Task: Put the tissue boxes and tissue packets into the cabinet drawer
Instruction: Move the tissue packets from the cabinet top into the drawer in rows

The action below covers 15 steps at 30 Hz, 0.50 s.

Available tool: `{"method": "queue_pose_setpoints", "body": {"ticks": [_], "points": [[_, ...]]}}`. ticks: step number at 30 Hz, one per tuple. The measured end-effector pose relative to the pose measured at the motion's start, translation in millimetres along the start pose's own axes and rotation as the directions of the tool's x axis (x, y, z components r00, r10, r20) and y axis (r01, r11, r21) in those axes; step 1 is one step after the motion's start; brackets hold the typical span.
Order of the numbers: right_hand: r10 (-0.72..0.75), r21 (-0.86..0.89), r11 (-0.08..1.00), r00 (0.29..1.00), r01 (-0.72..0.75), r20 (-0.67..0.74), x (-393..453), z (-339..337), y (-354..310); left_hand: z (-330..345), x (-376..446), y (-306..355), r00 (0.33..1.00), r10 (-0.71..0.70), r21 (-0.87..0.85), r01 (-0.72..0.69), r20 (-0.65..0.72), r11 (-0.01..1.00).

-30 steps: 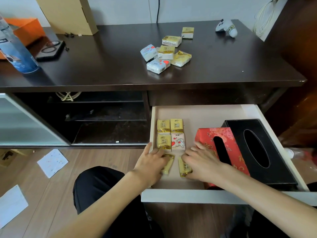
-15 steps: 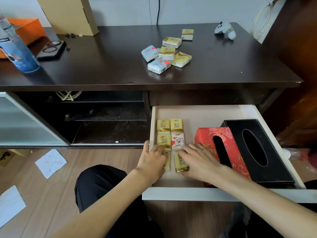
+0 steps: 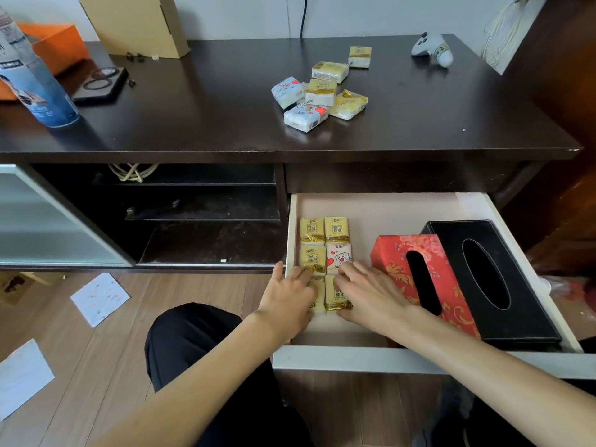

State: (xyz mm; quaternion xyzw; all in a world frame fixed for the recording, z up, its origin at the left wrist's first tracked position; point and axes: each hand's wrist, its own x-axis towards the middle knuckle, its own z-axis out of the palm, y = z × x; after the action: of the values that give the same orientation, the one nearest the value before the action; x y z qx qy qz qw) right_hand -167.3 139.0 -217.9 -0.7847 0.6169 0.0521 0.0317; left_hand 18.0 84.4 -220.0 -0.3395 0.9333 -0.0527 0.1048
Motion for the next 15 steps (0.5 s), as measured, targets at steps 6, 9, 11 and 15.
{"method": "queue_pose_setpoints", "body": {"ticks": [6,9,11,15], "points": [[-0.010,0.013,1.000,0.999,0.010,0.031,3.0,-2.6,-1.5,-4.0,-1.1,1.6,1.000,0.012,-0.014,-0.012,0.009,1.000],[0.011,0.103,0.995,1.000,-0.009,-0.014,3.4,-17.2,7.1,-9.4,-1.6,-5.7,0.998,0.028,-0.079,-0.032,-0.052,0.996],[0.051,0.171,0.985,0.997,-0.040,-0.060,5.4,-34.2,19.0,-20.0,1.4,-15.4,0.992,0.006,-0.169,-0.026,-0.122,0.985],[0.195,0.292,0.944,0.974,-0.154,-0.116,16.5,-82.6,53.5,-57.3,14.6,-40.6,0.969,-0.090,-0.317,0.013,-0.230,0.948]]}}
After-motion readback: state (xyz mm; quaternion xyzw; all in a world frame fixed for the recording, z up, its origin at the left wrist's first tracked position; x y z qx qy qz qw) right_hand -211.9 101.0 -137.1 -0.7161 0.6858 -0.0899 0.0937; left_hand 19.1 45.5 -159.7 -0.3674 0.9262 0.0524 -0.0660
